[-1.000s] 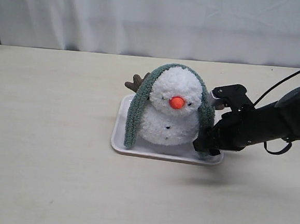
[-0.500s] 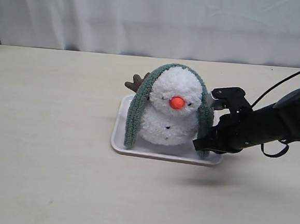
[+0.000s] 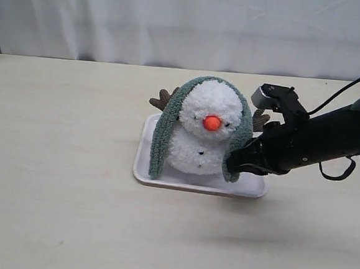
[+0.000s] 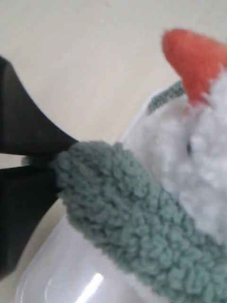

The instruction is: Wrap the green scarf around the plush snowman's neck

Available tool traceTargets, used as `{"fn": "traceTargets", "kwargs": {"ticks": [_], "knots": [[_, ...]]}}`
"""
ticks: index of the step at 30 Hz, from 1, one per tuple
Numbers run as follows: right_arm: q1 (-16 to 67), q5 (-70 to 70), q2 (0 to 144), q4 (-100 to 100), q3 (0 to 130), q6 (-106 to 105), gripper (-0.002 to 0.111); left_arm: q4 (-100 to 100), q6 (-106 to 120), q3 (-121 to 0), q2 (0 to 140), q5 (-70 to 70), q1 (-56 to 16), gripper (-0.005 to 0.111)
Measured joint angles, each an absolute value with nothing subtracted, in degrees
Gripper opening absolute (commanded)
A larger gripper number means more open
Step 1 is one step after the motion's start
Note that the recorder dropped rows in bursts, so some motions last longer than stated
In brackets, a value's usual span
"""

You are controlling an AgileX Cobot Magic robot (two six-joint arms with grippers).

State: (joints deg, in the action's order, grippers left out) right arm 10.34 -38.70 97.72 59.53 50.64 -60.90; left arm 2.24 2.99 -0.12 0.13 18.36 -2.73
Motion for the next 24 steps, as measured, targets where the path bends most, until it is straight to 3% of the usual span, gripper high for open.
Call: {"fn": "traceTargets", "kwargs": {"ticks": [24], "knots": [[10.3,-36.4,103.7,64.6,46.0,-65.0,0.008,2.2,3.0,-0.1,0.1,18.4,-2.7,0.000]]}}
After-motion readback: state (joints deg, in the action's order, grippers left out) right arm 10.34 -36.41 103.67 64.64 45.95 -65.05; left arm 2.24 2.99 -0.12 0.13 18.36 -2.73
